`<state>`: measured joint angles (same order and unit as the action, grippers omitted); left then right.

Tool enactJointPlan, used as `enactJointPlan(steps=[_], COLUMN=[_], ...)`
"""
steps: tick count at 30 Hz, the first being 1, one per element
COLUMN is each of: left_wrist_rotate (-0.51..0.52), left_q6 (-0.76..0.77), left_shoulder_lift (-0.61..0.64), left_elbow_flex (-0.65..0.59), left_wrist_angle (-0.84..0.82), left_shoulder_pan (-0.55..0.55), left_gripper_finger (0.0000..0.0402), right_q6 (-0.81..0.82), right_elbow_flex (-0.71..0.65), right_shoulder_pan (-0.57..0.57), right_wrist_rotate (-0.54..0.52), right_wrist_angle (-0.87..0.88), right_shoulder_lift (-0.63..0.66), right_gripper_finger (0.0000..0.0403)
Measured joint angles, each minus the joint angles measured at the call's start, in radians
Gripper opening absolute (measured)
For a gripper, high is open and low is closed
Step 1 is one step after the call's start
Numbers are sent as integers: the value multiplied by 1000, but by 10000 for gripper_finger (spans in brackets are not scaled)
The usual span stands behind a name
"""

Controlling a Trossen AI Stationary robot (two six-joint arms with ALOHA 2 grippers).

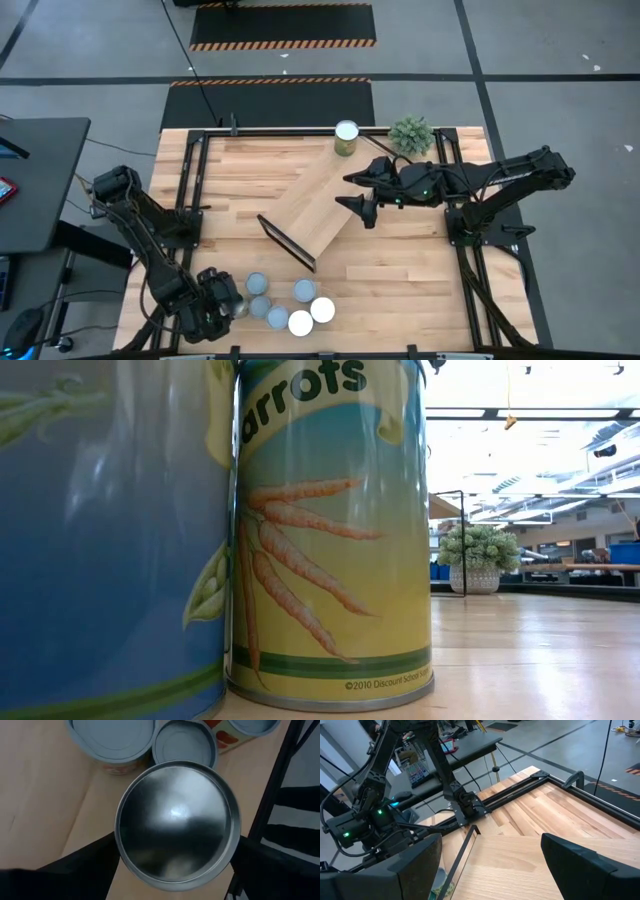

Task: Pick and place cans onto a shelf
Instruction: Put the canned peaches on the shelf

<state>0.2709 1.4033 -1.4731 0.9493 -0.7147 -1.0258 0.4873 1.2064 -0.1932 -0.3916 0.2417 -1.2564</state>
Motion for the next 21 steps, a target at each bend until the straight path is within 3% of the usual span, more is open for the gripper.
enactJointPlan(steps=[21], left_wrist_rotate=[-12], left_q6=[-46], left_shoulder_lift=[0], left_elbow_flex=[-8], left_wrist_angle=[18], left_shoulder_pan=[69], left_gripper_finger=[360], right_q6=[-11], right_elbow_flex=[0], right_shoulder_pan=[0], right_wrist_rotate=[2], right_wrist_angle=[0], right_shoulder_lift=[0], right_gripper_finger=[348])
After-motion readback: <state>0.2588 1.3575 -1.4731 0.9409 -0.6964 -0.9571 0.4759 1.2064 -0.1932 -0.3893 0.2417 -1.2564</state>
